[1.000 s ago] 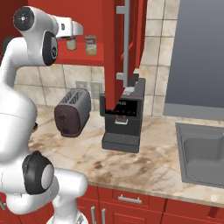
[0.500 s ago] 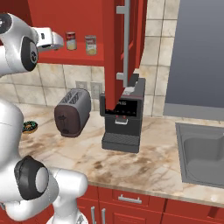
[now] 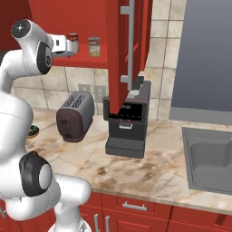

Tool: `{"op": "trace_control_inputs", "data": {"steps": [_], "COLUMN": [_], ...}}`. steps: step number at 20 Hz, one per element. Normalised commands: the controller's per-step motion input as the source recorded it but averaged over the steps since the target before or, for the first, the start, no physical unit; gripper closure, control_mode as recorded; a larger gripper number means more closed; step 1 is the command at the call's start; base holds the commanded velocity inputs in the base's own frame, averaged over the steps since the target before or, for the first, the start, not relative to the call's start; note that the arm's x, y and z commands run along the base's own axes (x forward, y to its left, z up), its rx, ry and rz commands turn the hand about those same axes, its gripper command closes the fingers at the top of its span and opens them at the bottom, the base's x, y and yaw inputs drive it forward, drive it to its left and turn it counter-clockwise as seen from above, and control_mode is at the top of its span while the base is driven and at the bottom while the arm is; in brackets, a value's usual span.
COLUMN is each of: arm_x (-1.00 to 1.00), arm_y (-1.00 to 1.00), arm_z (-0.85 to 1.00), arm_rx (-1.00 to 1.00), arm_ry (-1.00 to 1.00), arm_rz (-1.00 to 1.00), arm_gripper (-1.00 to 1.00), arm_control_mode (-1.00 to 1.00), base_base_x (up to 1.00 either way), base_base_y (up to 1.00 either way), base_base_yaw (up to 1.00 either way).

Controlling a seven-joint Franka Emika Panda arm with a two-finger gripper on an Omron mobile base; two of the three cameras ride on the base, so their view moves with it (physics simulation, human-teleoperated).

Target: Restock the canned food cabinet by taking the new fresh canned food from the counter and placing it in the cabinet. Then, take the old canned food from the cabinet and place it on the counter.

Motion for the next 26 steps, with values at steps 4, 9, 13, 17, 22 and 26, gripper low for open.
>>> {"op": "trace_control_inputs", "data": {"steps": [4,9,13,17,22,26], "arm_x": [0.27,0.34,0.10,0.11,0.30,0.35], "arm_y": [-0.05,0.02,0.18,0.31,0.00,0.00], "arm_z": [0.01,0.10,0.41,0.35,-0.10,-0.02], "arm_rx": [0.10,0.00,0.00,-0.01,0.00,0.00], "arm_ry": [0.01,0.07,0.00,0.00,0.00,0.00], "arm_rz": [-0.03,0.00,0.00,-0.01,0.00,-0.01], "arm_gripper": [-1.00,-1.00,-1.00,-1.00,-1.00,-1.00], "arm_control_mode": [-1.00,-1.00,-1.00,-1.00,-1.00,-1.00], "base_base_x": [0.00,0.00,0.00,0.00,0.00,0.00], "base_base_y": [0.00,0.00,0.00,0.00,0.00,0.00], "base_base_yaw": [0.00,0.00,0.00,0.00,0.00,0.00]}}
